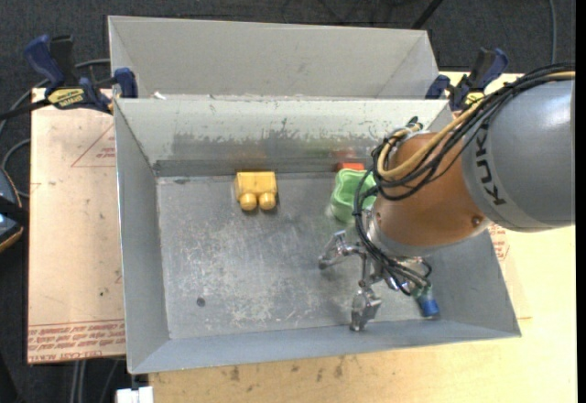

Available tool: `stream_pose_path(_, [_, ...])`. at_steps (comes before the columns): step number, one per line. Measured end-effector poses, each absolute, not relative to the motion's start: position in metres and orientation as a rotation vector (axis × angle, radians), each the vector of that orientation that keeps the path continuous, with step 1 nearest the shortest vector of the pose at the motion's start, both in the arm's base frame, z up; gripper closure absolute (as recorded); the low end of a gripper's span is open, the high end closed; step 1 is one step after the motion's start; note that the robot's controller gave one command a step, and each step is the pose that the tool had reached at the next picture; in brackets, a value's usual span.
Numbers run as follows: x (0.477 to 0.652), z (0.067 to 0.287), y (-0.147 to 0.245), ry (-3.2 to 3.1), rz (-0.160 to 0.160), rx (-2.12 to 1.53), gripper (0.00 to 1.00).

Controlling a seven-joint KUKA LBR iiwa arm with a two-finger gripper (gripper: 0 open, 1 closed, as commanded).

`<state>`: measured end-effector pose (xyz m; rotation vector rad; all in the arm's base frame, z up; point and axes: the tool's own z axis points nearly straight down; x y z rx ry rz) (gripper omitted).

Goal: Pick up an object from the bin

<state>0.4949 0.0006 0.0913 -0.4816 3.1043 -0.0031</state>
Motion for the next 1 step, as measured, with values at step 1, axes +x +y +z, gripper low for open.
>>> stream_pose_path(1, [0.5589,0.0971,0.1459,2.921,0.005,-1.139,0.00])
